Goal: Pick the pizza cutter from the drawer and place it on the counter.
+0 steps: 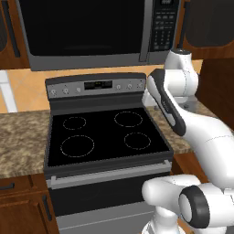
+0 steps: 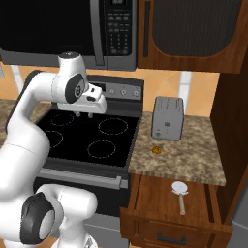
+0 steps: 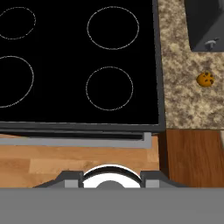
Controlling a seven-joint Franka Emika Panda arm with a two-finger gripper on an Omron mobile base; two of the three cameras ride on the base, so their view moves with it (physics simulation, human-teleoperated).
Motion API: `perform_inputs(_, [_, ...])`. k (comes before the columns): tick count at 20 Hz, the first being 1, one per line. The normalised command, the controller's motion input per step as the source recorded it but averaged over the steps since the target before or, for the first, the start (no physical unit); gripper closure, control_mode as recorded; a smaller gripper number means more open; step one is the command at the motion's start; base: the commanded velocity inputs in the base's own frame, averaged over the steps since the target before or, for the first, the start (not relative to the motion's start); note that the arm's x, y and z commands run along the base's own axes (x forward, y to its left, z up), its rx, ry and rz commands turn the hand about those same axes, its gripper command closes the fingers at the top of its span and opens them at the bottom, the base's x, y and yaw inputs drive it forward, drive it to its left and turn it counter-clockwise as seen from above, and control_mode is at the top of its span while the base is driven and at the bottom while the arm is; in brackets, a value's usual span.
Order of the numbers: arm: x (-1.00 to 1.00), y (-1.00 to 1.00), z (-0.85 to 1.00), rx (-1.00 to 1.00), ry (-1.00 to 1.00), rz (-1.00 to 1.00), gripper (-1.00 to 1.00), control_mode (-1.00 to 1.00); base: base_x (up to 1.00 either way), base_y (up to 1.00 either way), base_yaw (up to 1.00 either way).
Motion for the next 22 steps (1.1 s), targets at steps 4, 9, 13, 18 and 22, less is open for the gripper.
perform_inputs(4, [-0.43,-0.04,0.00,0.00,0.00,0.00,-1.00,-1.00,0.00,0.00,0.00])
perform_inputs(9, [-0.83,-0.36,-0.13,0.00,0.00,-0.03,-1.00,-1.00,0.00,0.00,0.00])
perform_inputs(13, [-0.23,-0.81,-0.21,0.00,0.04,-0.01,-1.00,-1.00,0.00,0.00,0.00])
perform_inputs(18, [-0.05,-0.87,-0.47,0.00,0.07,0.00,-1.00,-1.00,0.00,0.00,0.00])
perform_inputs(22, [0.00,-0.97,-0.69,0.00,0.03,0.00,-1.00,-1.00,0.00,0.00,0.00])
